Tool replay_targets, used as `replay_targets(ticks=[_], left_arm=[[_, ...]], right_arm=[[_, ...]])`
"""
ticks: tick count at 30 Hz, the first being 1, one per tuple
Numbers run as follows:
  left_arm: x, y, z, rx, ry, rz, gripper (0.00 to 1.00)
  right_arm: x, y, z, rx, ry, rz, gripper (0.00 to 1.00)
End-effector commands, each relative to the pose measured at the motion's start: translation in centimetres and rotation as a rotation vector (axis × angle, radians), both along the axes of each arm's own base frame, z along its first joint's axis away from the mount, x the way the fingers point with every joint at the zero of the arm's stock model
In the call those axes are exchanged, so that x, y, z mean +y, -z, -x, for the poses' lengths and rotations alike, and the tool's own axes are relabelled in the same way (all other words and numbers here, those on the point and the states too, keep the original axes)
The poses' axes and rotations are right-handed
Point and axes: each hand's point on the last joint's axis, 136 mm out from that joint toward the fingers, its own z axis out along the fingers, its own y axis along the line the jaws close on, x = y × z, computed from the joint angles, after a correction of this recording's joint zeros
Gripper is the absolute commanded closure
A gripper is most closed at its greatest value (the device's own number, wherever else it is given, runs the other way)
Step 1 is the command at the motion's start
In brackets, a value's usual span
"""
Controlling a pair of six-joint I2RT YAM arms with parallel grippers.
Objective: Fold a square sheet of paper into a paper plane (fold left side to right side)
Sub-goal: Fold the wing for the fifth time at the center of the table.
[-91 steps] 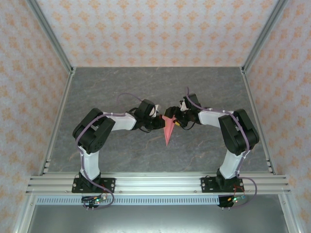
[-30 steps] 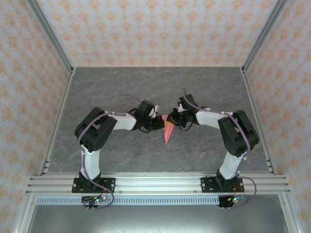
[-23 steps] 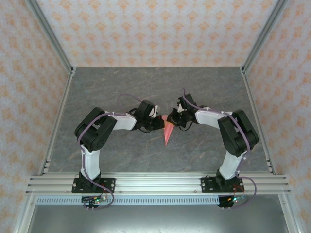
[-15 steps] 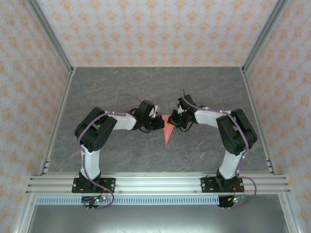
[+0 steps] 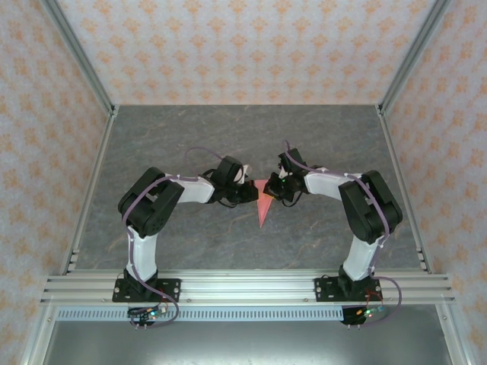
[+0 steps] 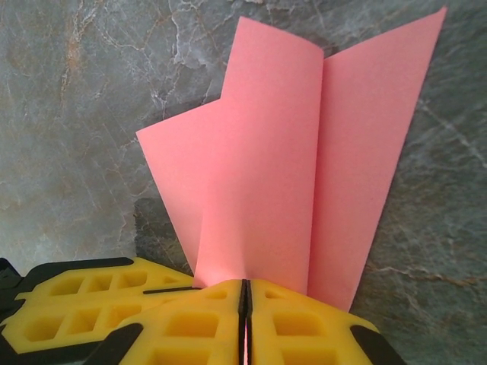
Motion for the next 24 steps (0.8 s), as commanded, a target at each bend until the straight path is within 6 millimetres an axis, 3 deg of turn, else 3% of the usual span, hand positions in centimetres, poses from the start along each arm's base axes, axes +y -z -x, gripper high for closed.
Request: replay_targets(ticks=[1,8,12,16,17,21,24], left_arm=[[0.6,2.4,0.3,0.039,-0.005,-0.062,1.00],[0.4,2.1,0.3,0.036,-0.007,-0.054,1.00],[0.6,1.1,0.2,0.020,-0.015,-0.049,0.92],[1.4,-0.4,0.3,-0.016,-0.035,-0.067,0.86],[1.6,-1.8,0.3,-0.045,-0.037,-0.065,0.82],[2.8,-3.7,0.9,-0.083,-0.054,-0.081,0.71],[3.3,-4.8,1.9,-0.096,-0.061,-0.057,0.70]], right_arm=[[-1.1,1.0,0.9,0.016,0.005,0.059,0.89],[-1.6,2.0,1.6,0.039,0.014,0.081,0.90],[-2.1,2.5,2.1,0.049,0.021,0.101,0.90],[-2.5,2.9,2.3,0.056,0.027,0.117,0.90],[-2.6,2.9,2.4,0.058,0.028,0.120,0.90],[-2.7,2.9,2.4,0.055,0.028,0.124,0.90],[-2.7,2.9,2.4,0.052,0.029,0.121,0.90]])
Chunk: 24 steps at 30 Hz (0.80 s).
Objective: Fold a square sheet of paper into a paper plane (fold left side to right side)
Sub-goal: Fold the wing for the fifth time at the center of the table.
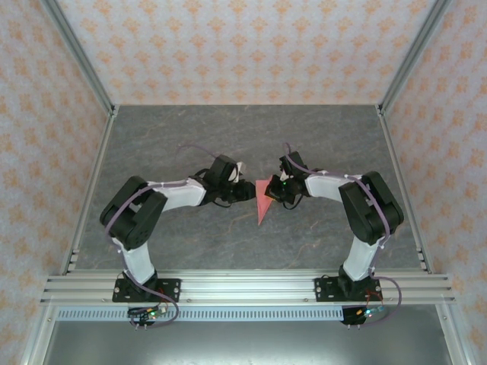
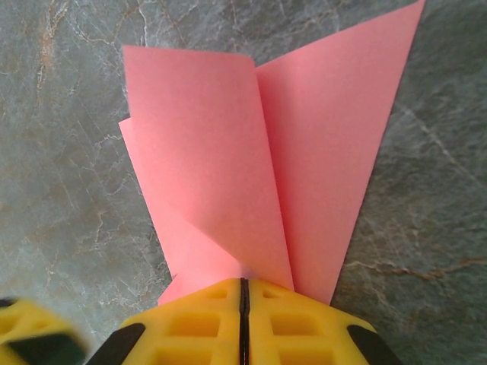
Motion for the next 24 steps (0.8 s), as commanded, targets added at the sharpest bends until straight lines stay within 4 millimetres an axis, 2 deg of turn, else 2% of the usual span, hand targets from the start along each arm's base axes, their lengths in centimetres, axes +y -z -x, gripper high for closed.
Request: replay_targets(ticks=[1,5,8,16,24], left_arm=[[1.0,-1.1,1.3,-0.024,-0.008,-0.004,0.71],[-1.3,-2.6,4.0,-0.030,0.073,0.070,0.76],[-3.2,-3.4,5.3,-0.027,0.112,0.121,0.78],[-5.9,-2.8,5.3,0.003,0.134,0.177,0.78],[-5.8,-0.3,5.0,0.037,0.126,0.115,0.79]], right_arm=[[-2.0,2.0,1.9,0.061,0.019,0.103,0.90],[-1.8,2.0,1.9,0.058,0.017,0.088,0.90],[-1.7,1.9,1.9,0.057,0.014,0.087,0.90],[-1.7,1.9,1.9,0.060,0.009,0.086,0.90],[-1.6,1.9,1.9,0.061,0.005,0.085,0.90]])
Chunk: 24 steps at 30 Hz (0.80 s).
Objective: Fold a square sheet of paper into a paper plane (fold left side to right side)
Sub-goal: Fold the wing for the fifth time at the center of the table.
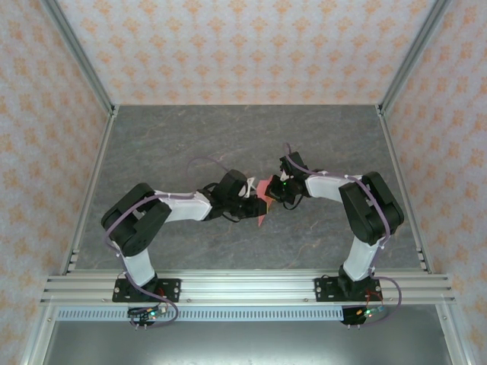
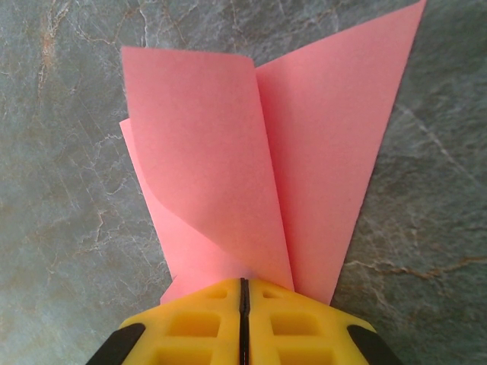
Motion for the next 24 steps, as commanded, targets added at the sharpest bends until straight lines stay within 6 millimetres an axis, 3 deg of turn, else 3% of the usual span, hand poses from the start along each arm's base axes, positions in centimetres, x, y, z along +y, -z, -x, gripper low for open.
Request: replay_targets(ticks=[1,13,24], left_arm=[[-0.7,-0.4,-0.9,-0.027,-0.003,0.008,0.79],[0.4,2.8,-0.4,0.018,-0.014,-0.078,0.80],[1.0,3.0,-0.3,0.009,-0.019,-0.114,0.81]], right_arm=[[-1.6,1.8,1.9,0.064,0.005,0.088,0.90],[-1.7,1.8,1.9,0.066,0.003,0.093,0.90],[-1.7,1.8,1.9,0.066,0.001,0.095,0.90]])
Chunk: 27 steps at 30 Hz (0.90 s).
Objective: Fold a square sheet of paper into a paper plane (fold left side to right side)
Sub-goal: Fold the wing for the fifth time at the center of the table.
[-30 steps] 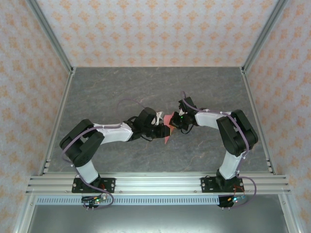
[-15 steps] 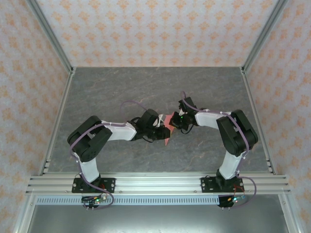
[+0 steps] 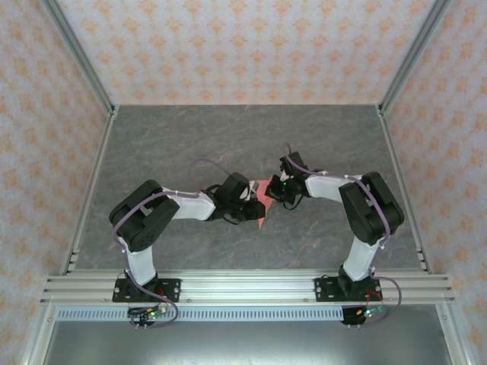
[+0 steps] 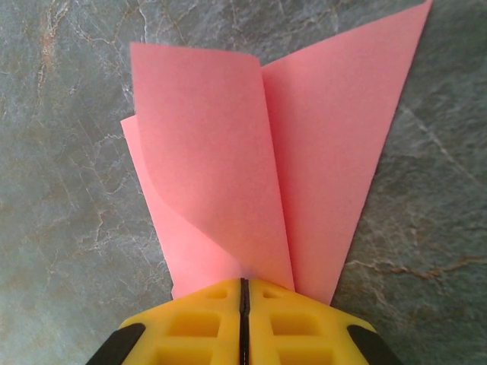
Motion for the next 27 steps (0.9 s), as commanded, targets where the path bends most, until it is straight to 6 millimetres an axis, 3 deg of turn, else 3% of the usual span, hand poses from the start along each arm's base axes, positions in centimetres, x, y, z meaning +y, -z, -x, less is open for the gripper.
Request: replay_targets(ticks=[1,8,13,18,27], left_arm=[[0.5,0.5,-0.1,-0.013,-0.005,-0.051,0.81],[1.2,2.1,0.5,0.013,-0.011,-0.090,0.83],[2.1,3.8,1.4,0.034,-0.014,-0.166,0.86],[1.9,4.9,2.1,0.046,-0.003,-0.197,0.88],[1.8,5.0,2.2,0.043,-0.008,-0.202,0.92]], right_arm=[[-1.7,1.7,1.9,0.063,0.000,0.094,0.90],[-0.9,0.5,1.3,0.022,-0.006,0.047,0.90],[-0.5,-2.7,0.2,-0.078,-0.003,-0.003,0.93],[-0.6,-5.2,0.4,-0.143,0.002,-0.029,0.94],[-0.5,-4.0,2.8,-0.098,0.027,-0.105,0.97]])
